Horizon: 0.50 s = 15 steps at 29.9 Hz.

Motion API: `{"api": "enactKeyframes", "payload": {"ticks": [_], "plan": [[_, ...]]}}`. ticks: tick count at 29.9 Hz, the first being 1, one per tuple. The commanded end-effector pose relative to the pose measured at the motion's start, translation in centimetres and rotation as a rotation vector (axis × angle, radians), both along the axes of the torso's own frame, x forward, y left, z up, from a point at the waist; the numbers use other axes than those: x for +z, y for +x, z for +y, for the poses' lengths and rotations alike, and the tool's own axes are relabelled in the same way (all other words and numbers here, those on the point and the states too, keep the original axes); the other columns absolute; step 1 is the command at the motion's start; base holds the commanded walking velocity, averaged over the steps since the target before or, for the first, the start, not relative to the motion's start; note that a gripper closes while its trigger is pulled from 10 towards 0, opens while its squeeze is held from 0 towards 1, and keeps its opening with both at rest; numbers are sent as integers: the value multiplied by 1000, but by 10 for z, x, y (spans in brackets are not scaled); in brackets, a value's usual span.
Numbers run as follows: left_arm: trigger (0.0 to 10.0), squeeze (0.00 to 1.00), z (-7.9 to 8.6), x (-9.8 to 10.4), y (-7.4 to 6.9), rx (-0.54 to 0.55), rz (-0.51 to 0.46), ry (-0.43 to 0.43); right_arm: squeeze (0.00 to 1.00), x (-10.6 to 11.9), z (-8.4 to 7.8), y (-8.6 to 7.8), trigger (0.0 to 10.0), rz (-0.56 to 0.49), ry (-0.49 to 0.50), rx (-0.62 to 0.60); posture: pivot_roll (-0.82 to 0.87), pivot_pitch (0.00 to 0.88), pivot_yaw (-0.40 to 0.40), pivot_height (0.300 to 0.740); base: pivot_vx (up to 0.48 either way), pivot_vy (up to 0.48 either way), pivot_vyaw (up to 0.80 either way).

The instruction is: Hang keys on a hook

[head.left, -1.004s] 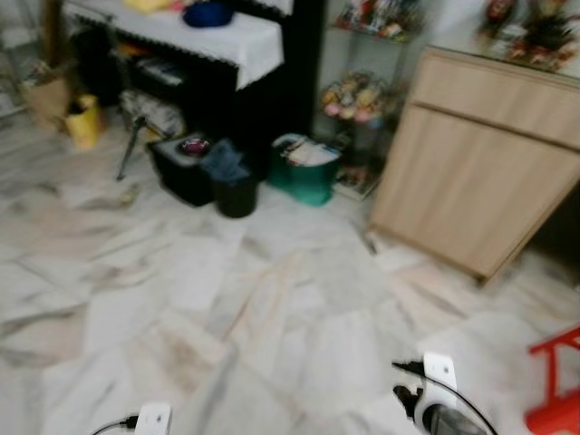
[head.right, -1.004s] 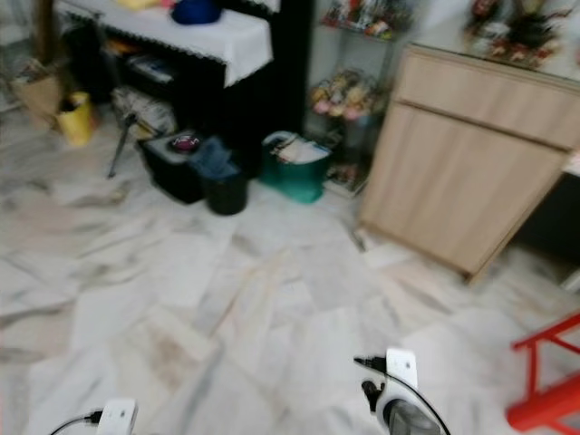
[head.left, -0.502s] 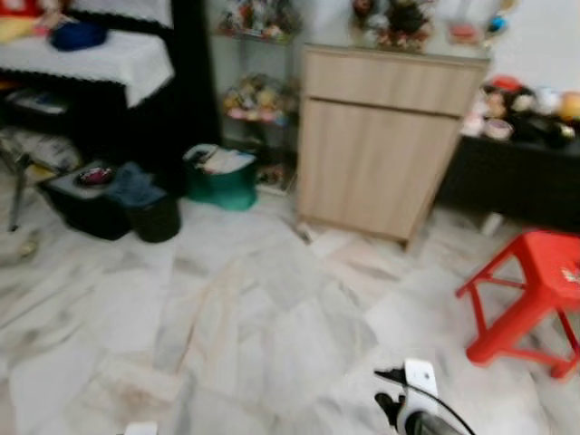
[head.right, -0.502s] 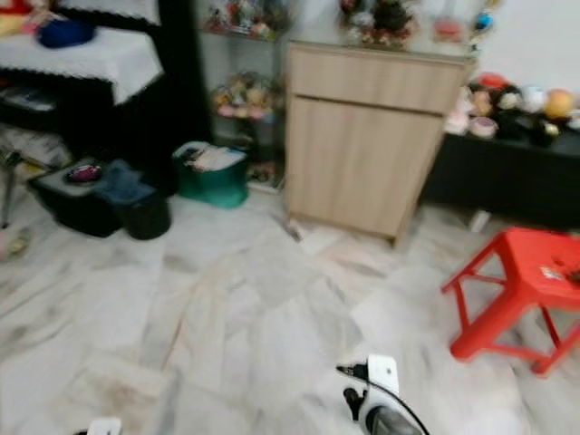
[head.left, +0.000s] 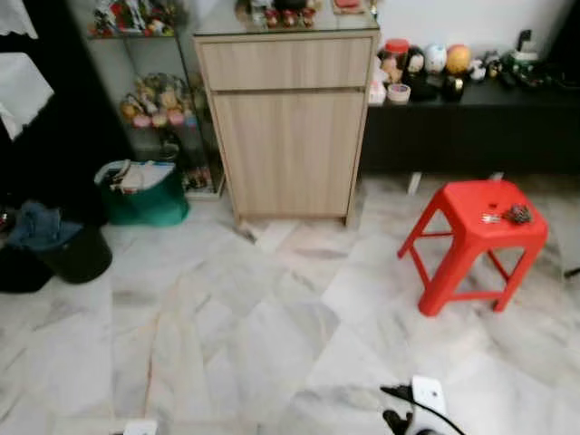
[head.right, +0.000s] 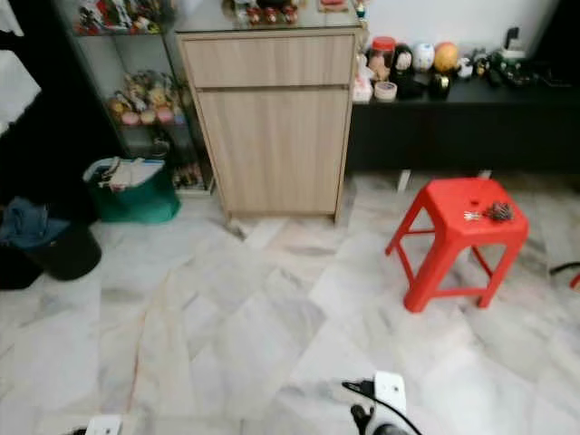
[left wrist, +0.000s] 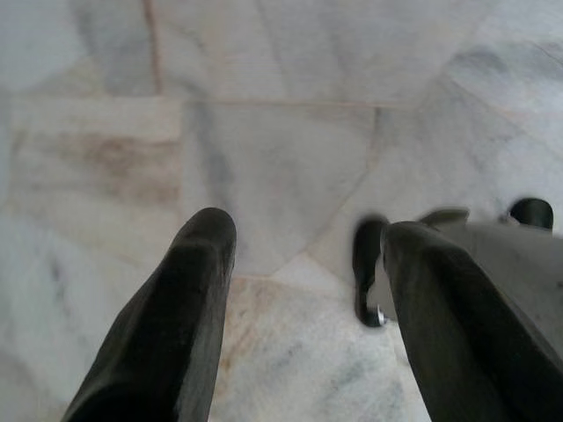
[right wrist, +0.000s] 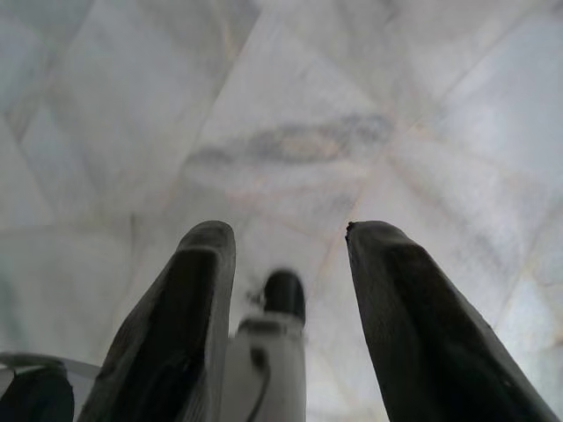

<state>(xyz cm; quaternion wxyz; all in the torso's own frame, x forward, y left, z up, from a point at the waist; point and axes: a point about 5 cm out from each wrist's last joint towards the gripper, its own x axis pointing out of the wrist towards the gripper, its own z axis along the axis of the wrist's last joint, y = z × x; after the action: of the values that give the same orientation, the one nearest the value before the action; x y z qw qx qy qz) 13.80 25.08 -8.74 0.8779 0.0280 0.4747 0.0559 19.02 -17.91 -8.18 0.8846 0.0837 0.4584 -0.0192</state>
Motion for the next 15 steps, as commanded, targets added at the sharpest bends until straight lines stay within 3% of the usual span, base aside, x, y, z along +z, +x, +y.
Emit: {"api": "enactKeyframes", "payload": {"ticks": [1,3,15], "plan": [[10000,0,2,-4,-13,-18,42,10,0,-1,7,0,10000,-11,19,2,70,0,36,729,0,0,0],[10000,0,0,-4,-13,-33,42,11,0,-1,5,-1,10000,-15,8,7,64,0,23,729,0,0,0],[10000,0,-14,-8,-14,-146,72,16,0,0,-8,-3,10000,-14,-42,66,92,0,-20,729,0,-296,0]]}}
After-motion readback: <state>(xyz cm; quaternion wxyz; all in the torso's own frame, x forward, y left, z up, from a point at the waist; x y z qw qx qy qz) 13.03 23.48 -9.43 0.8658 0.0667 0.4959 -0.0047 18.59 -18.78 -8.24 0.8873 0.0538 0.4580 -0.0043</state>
